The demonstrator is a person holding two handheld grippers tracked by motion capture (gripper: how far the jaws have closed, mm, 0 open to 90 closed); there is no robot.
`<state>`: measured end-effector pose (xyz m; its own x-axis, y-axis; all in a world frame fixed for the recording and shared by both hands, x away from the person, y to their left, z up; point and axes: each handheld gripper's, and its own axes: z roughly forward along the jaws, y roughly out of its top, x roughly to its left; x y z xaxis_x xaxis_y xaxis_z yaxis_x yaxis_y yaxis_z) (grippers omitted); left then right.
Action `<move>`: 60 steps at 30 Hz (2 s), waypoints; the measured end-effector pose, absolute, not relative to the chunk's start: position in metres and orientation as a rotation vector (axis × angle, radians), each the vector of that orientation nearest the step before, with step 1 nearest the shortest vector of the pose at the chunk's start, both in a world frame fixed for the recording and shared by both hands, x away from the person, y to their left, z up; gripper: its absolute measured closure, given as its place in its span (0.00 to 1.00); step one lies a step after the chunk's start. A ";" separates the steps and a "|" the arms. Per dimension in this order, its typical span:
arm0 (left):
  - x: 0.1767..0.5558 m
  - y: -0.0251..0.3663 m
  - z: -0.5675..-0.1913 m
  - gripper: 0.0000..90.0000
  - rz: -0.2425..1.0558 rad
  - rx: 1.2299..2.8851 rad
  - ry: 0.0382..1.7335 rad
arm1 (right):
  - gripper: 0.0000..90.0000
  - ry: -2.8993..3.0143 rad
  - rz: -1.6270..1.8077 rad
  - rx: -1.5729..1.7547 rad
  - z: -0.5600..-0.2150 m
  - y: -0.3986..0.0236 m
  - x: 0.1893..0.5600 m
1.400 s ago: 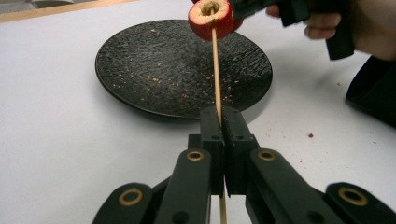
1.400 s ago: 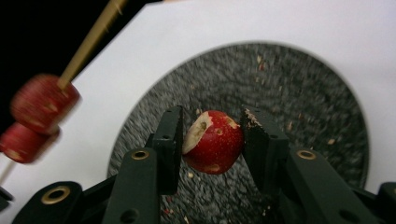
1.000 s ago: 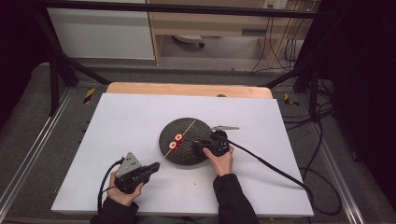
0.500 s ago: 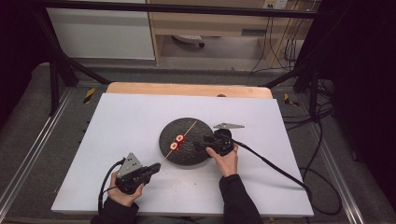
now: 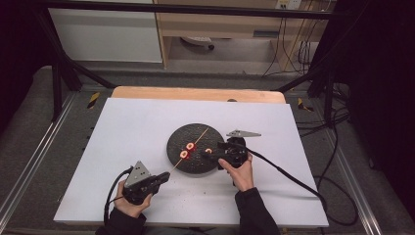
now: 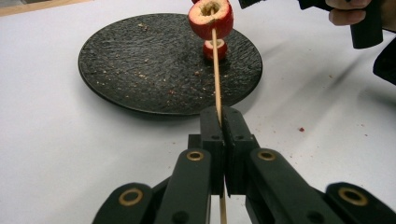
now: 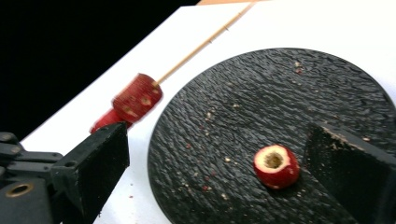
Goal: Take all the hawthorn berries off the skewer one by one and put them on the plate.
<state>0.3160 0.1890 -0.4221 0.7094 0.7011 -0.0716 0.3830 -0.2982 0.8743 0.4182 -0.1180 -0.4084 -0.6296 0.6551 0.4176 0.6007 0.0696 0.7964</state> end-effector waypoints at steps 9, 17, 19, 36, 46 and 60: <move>0.315 0.187 -0.423 0.98 0.399 1.926 0.831 | 0.12 2.250 1.698 1.329 -0.401 -0.109 0.419; 0.314 0.185 -0.423 0.98 0.394 1.932 0.824 | 0.27 2.255 1.759 1.340 -0.397 -0.096 0.423; 0.314 0.184 -0.423 0.98 0.394 1.933 0.822 | 0.32 2.262 1.763 1.352 -0.399 -0.095 0.424; 0.314 0.181 -0.425 0.98 0.387 1.945 0.817 | 0.65 2.336 1.822 1.385 -0.408 -0.089 0.425; 0.313 0.181 -0.424 0.98 0.394 1.941 0.809 | 0.69 2.323 1.855 1.385 -0.407 -0.089 0.425; 0.312 0.182 -0.422 0.98 0.396 1.928 0.804 | 0.69 2.302 1.844 1.382 -0.399 -0.095 0.426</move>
